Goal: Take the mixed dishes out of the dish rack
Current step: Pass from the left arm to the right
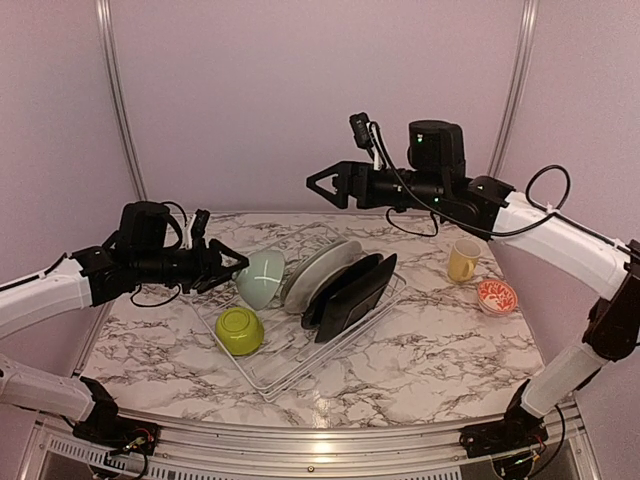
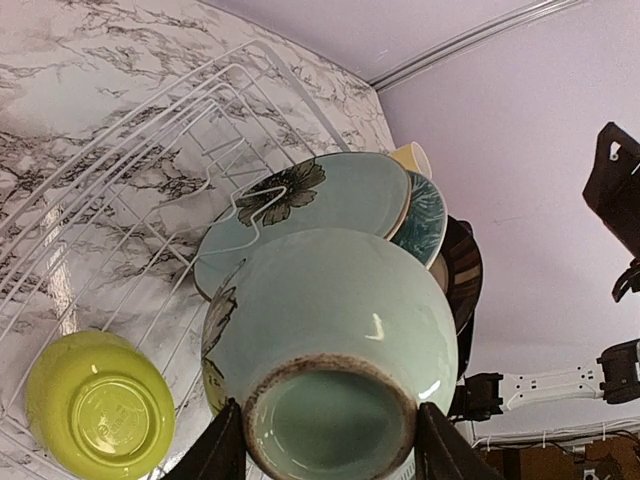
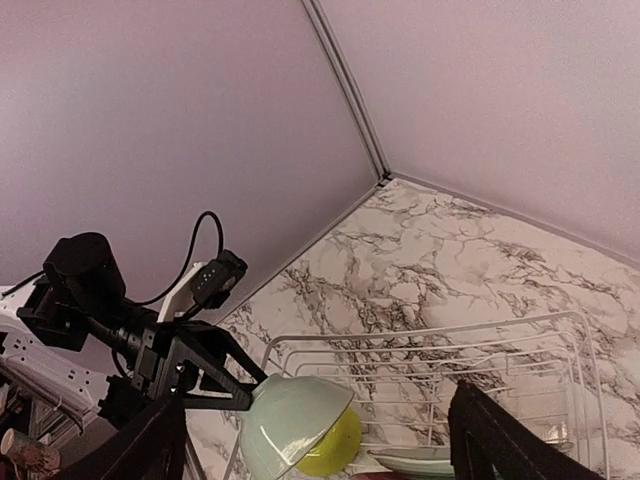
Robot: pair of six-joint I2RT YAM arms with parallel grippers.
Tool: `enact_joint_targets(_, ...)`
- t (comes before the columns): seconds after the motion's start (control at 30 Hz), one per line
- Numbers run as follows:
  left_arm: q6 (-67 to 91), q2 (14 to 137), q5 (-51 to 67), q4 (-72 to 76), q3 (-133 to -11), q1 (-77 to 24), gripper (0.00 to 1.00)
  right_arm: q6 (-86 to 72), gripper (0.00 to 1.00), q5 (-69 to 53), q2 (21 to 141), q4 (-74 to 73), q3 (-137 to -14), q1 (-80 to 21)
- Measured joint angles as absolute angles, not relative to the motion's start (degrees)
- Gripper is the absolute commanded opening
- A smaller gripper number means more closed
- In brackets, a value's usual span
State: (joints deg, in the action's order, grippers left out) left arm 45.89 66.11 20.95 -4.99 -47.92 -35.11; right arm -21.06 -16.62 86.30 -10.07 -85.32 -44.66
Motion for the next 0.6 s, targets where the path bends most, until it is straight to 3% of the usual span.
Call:
enact_joint_targets(0.37,45.98,60.05,17.43,7.7,-47.92,-34.22,0.27,-28.45,0.86,-25.56,94.61,-4.1,-87.31,-48.99)
enact_joint_targets(0.6,47.22,60.42,16.29,14.57,-47.86,-34.22,0.27,-31.94,0.77,-28.82,96.71,0.95,-87.31,-50.22)
